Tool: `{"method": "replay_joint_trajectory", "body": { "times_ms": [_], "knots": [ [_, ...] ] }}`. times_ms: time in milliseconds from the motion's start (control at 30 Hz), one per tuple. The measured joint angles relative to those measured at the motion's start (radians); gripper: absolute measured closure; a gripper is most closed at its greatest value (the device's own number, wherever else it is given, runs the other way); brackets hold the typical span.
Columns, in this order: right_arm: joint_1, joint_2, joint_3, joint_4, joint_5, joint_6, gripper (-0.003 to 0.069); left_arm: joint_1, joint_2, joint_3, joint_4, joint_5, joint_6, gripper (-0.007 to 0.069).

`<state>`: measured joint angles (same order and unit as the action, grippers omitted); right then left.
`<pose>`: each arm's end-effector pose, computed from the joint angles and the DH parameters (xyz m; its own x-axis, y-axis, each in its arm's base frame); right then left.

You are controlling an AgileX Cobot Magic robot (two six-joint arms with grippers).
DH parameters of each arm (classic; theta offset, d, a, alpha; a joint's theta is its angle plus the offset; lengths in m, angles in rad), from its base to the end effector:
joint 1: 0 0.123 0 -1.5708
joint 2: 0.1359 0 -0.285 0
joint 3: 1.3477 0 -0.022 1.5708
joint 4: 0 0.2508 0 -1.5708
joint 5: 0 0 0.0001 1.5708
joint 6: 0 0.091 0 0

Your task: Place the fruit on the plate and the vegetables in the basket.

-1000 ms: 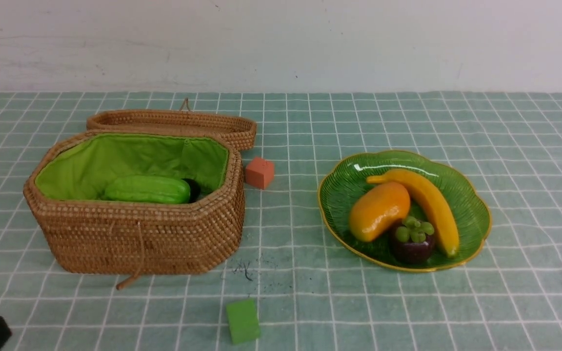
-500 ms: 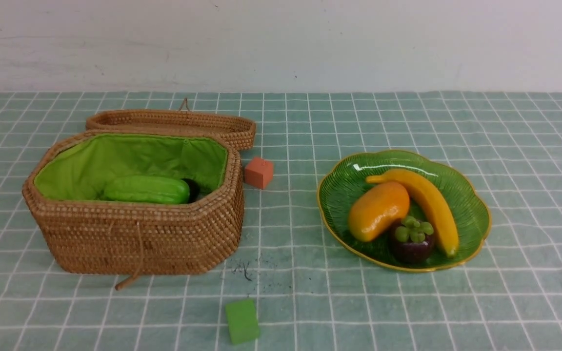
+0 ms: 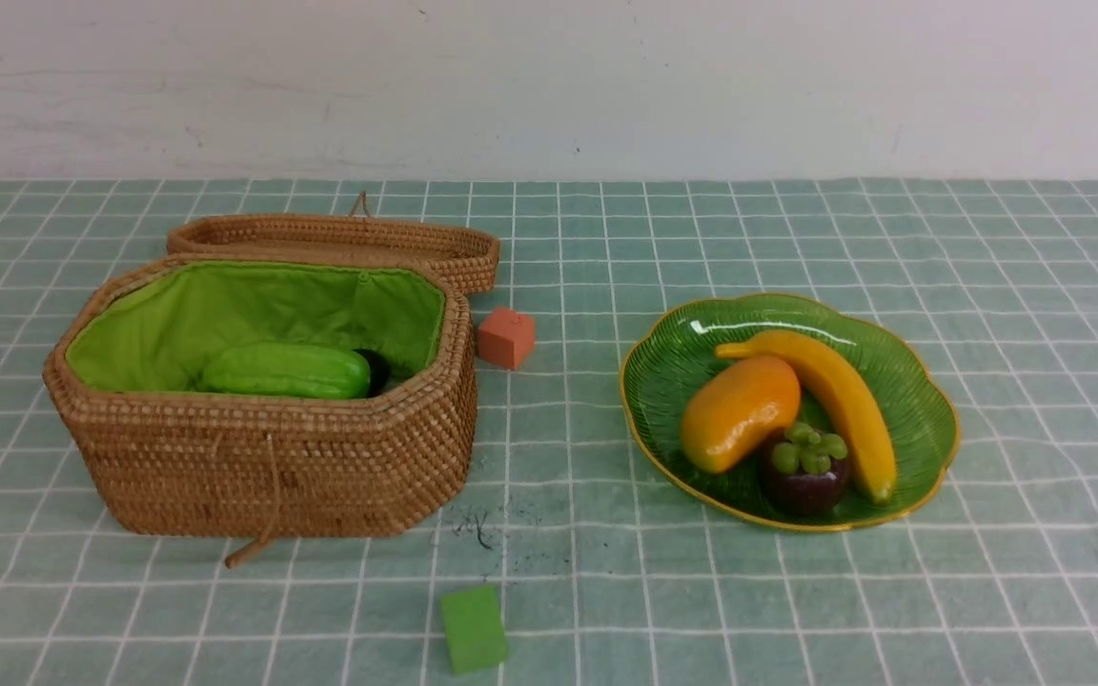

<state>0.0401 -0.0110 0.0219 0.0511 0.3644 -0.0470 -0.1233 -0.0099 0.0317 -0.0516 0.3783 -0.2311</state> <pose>0.0527 0.0038 0.1736 -0.2835 -0.0106 -0.9589 -0.0573 0.9983 0.0059 0.0520 -0.0082 0.1691 -0.3321 -0.2364 -0.9132 0.0515 0.9621 -0.2677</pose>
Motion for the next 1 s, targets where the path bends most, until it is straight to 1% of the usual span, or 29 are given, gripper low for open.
{"method": "replay_joint_trajectory", "body": {
  "times_ms": [1000],
  "knots": [
    [0.000, 0.000, 0.000, 0.000, 0.000, -0.001, 0.0576, 0.000, 0.000, 0.000, 0.001, 0.000, 0.000, 0.0634]
  ]
}}
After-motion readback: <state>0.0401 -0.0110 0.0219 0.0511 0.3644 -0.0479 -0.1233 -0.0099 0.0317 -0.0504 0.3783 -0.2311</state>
